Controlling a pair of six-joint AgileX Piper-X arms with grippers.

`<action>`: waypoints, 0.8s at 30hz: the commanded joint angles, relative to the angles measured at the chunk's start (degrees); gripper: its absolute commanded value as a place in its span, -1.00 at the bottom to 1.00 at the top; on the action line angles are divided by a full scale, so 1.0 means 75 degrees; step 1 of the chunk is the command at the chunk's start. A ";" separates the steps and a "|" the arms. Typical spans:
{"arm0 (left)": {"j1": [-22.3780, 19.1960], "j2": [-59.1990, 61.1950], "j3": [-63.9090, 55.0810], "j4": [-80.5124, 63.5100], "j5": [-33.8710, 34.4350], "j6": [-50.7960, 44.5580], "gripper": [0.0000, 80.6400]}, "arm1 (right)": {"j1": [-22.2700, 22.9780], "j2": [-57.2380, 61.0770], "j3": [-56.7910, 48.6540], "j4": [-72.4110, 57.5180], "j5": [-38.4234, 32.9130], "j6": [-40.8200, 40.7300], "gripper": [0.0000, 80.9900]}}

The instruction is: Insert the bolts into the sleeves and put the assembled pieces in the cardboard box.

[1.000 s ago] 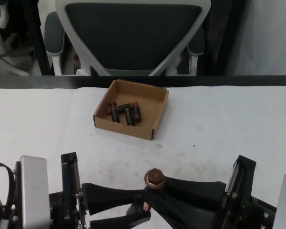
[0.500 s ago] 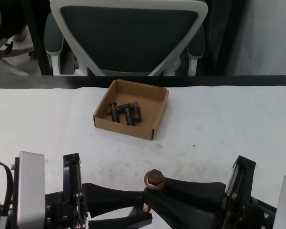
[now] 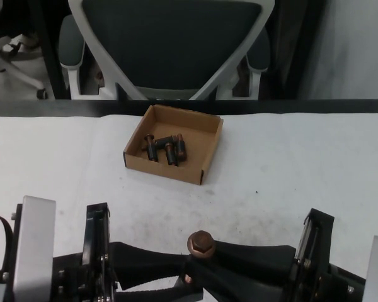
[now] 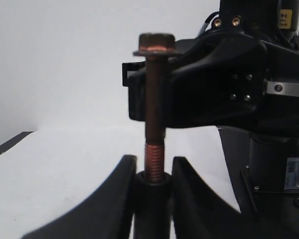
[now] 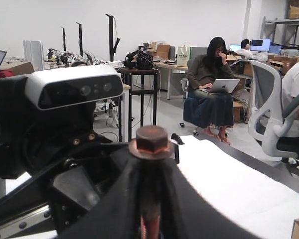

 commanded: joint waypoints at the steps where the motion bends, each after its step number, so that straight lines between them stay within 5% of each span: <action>1: -0.0051 0.0010 -0.0096 -0.0518 0.0435 0.0047 -0.98 | -0.0008 -0.0038 -0.0018 0.0018 0.0134 0.0004 -0.99; 17: -0.0244 0.0010 -0.0180 -0.0518 -0.0650 0.0046 -0.98 | -0.0008 -0.0038 -0.0018 0.1276 0.0232 0.0453 -0.98; 20: -0.0244 0.0010 -0.0180 -0.0662 -0.0871 0.0032 -0.98 | -0.0008 -0.0038 -0.0018 0.1456 0.0136 0.0453 -0.75; 24: -0.0244 0.0010 -0.0278 -0.0776 -0.1541 -0.0129 -0.98 | -0.0008 -0.0038 0.0030 0.1473 0.0169 0.0568 -0.09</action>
